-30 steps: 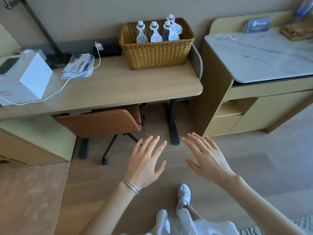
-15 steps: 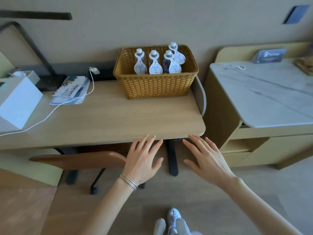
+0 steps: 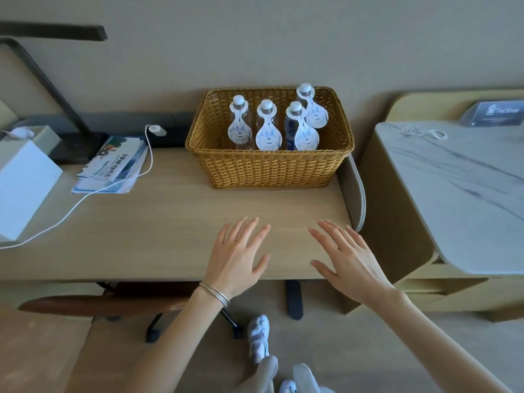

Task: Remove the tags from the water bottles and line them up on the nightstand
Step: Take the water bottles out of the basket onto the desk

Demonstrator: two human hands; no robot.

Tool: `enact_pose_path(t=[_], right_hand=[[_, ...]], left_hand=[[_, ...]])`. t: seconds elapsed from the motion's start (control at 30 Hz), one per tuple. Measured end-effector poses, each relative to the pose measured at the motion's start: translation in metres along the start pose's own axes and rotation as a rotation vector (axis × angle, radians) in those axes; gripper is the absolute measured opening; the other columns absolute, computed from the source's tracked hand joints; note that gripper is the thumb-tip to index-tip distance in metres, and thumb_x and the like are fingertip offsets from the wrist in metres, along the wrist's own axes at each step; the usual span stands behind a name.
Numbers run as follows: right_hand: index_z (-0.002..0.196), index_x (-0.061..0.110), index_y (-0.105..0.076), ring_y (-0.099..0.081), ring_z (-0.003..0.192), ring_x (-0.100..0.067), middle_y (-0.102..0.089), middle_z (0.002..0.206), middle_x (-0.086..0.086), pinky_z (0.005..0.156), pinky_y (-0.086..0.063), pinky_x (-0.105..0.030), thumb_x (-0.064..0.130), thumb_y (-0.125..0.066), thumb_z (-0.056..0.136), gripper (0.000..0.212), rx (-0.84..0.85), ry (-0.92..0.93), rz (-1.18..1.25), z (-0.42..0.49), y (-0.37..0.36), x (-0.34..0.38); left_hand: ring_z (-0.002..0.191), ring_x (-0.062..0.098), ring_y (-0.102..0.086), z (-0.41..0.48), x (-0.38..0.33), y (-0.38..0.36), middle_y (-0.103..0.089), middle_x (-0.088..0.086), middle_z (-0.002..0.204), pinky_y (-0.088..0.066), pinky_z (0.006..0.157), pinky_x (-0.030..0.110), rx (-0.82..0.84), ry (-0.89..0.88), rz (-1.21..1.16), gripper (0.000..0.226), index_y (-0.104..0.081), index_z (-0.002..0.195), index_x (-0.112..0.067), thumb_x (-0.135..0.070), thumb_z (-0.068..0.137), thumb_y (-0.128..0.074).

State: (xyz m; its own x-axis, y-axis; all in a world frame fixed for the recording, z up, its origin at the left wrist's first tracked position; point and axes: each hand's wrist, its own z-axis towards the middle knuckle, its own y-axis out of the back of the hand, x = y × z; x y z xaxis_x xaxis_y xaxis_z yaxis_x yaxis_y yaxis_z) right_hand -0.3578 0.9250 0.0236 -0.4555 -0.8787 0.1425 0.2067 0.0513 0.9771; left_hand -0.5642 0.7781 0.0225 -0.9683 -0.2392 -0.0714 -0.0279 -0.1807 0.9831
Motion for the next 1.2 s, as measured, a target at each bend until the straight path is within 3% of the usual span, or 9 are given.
enact_pose_path(t=[0.27,0.43,0.6,0.87,0.97,1.2], right_hand=[[0.138,0.019,-0.041,-0.039,0.134,-0.024,-0.044,0.143,-0.007,0.108,-0.028,-0.046,0.047,-0.052,0.088,0.059,-0.064,0.003,-0.027,0.113,0.010,-0.019],[0.137,0.020,-0.040,-0.044,0.129,-0.028,-0.046,0.141,-0.009,0.105,-0.036,-0.049,0.041,-0.062,0.083,0.062,-0.119,-0.047,-0.042,0.177,0.018,-0.034],[0.137,0.019,-0.042,-0.042,0.131,-0.026,-0.045,0.141,-0.009,0.108,-0.027,-0.044,0.044,-0.059,0.086,0.060,-0.124,-0.124,-0.060,0.207,0.016,-0.054],[0.139,0.017,-0.040,-0.038,0.134,-0.024,-0.042,0.144,-0.008,0.110,-0.023,-0.041,0.043,-0.057,0.088,0.060,-0.049,-0.165,-0.041,0.225,0.005,-0.089],[0.143,0.018,-0.035,-0.037,0.135,-0.024,-0.038,0.147,-0.007,0.112,-0.019,-0.039,0.042,-0.055,0.089,0.063,-0.046,-0.172,0.007,0.235,0.003,-0.098],[0.146,0.020,-0.023,-0.034,0.135,-0.021,-0.032,0.150,-0.002,0.110,-0.027,-0.035,0.044,-0.054,0.089,0.069,-0.046,-0.204,0.150,0.280,-0.004,-0.118]], left_hand=[[0.128,0.027,-0.045,0.099,0.067,0.008,-0.051,0.007,0.137,-0.038,0.104,0.047,-0.046,0.001,0.017,0.056,-0.050,0.134,-0.021,-0.049,0.088,-0.036],[0.127,0.026,-0.046,0.162,0.101,0.009,-0.053,0.007,0.136,-0.037,0.105,0.047,-0.072,-0.055,0.014,0.056,-0.051,0.133,-0.020,-0.049,0.088,-0.037],[0.126,0.028,-0.048,0.207,0.107,-0.006,-0.055,0.007,0.133,-0.038,0.104,0.047,-0.041,-0.121,0.010,0.055,-0.052,0.132,-0.019,-0.049,0.088,-0.037],[0.122,0.023,-0.050,0.235,0.095,-0.043,-0.058,0.002,0.128,-0.040,0.102,0.044,0.000,-0.132,-0.022,0.054,-0.048,0.135,-0.021,-0.048,0.090,-0.034],[0.121,0.022,-0.051,0.235,0.093,-0.051,-0.059,0.001,0.126,-0.040,0.101,0.043,-0.060,-0.123,-0.054,0.051,-0.048,0.135,-0.021,-0.046,0.093,-0.037],[0.115,0.020,-0.054,0.236,0.093,-0.066,-0.061,-0.001,0.122,-0.038,0.101,0.038,-0.215,-0.136,-0.041,0.045,-0.048,0.136,-0.022,-0.036,0.094,-0.042]])
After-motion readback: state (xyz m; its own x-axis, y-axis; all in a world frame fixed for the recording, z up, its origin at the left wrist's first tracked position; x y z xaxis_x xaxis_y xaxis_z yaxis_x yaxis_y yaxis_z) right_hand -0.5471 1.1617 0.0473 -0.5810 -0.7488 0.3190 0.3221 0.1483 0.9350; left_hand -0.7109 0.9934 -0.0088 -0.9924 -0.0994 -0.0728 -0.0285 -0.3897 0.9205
